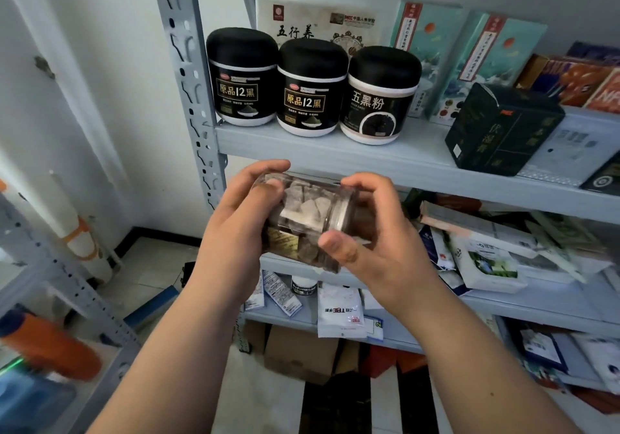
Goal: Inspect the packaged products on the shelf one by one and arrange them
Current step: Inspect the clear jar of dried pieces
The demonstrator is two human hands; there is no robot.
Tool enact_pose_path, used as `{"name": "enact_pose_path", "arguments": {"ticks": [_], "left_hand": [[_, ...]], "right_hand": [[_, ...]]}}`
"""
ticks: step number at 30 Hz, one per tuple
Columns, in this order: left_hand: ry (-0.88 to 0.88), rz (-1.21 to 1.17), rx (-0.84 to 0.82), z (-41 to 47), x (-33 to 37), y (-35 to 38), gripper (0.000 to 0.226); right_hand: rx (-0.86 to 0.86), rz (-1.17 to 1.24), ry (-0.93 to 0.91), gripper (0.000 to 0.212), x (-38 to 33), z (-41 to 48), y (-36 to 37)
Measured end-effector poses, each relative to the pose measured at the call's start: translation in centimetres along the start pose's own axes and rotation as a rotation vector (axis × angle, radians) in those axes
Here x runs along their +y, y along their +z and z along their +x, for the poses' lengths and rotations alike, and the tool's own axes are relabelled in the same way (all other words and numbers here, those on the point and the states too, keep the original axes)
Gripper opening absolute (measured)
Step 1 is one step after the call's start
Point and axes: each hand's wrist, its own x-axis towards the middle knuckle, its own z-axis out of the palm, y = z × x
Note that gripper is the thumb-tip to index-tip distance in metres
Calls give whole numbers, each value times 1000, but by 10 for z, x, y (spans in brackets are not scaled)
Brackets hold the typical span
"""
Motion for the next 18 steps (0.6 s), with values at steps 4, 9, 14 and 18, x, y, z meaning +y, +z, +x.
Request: {"name": "enact_pose_path", "arguments": {"ticks": [4, 9, 14, 18], "left_hand": [[-14, 8, -1, -1, -1, 5, 38], [-3, 25, -7, 0, -1, 12, 38], [-12, 39, 12, 12, -4, 20, 36], [-32, 33, 39, 23, -4, 32, 24]], "right_hand": [[-119, -174, -35, 101, 4, -8, -9], [-18, -273, -151, 77, 12, -8, -8], [-65, 125, 127, 86, 15, -4, -18], [-82, -323, -64, 102, 19, 3, -30]]}}
